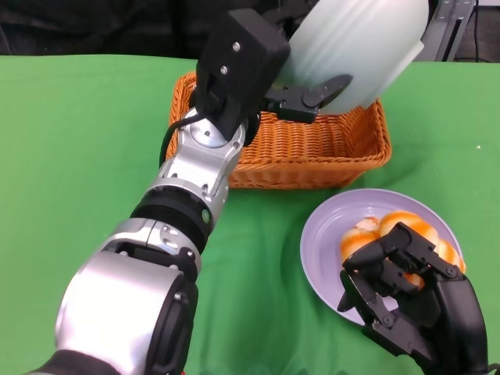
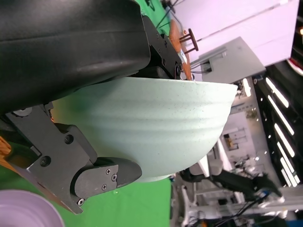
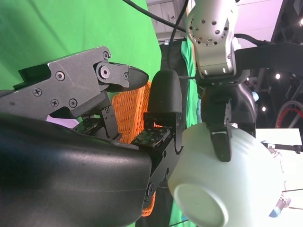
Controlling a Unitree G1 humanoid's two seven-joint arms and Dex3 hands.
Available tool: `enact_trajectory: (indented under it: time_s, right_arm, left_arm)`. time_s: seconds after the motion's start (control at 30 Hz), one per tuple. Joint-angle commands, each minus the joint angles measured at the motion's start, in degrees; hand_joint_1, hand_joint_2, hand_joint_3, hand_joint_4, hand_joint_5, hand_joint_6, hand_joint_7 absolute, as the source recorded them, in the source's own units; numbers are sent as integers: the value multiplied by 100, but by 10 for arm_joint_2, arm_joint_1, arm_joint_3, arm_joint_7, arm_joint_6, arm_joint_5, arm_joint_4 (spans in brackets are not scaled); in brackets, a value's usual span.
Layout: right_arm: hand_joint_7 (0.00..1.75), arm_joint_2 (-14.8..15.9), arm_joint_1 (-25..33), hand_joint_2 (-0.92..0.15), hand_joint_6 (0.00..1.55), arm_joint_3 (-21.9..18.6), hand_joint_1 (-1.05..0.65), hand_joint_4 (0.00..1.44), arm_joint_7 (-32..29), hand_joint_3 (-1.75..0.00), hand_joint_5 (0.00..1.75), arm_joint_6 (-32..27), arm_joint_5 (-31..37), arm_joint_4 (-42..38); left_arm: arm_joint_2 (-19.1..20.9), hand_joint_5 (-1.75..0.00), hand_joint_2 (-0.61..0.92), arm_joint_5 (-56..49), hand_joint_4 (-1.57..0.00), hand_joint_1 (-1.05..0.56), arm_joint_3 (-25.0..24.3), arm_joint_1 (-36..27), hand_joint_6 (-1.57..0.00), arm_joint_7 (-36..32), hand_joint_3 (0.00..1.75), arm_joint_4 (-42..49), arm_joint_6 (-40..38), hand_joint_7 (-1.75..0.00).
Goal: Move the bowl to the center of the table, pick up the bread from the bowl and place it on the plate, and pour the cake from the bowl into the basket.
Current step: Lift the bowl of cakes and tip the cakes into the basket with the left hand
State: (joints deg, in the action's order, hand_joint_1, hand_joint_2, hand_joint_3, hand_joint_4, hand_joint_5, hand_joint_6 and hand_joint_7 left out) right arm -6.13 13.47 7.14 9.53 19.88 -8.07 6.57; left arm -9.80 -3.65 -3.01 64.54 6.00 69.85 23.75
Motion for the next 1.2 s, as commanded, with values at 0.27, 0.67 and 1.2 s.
enact_trajectory:
  time_s: [0.27, 0.67, 1.2]
  right_arm:
    - [134, 1, 4, -78, 60, 0, -17, 69, -8, -52, 162, 16, 13, -3]
    - [133, 3, 7, -67, 60, 1, -16, 70, -11, -71, 162, 13, 20, 1]
    - [132, 2, 9, -72, 60, 3, -17, 70, -11, -63, 161, 20, 19, -3]
  left_arm:
    - [-10, -163, 32, 56, -74, -10, -43, 33, -78, 17, 144, 0, -51, -145]
    - [-24, -157, 47, 145, -82, -3, -110, 50, -82, 44, 129, -6, -140, -144]
    - [-27, -165, 56, 203, -75, -2, -153, 56, -75, 66, 117, -9, -214, -154]
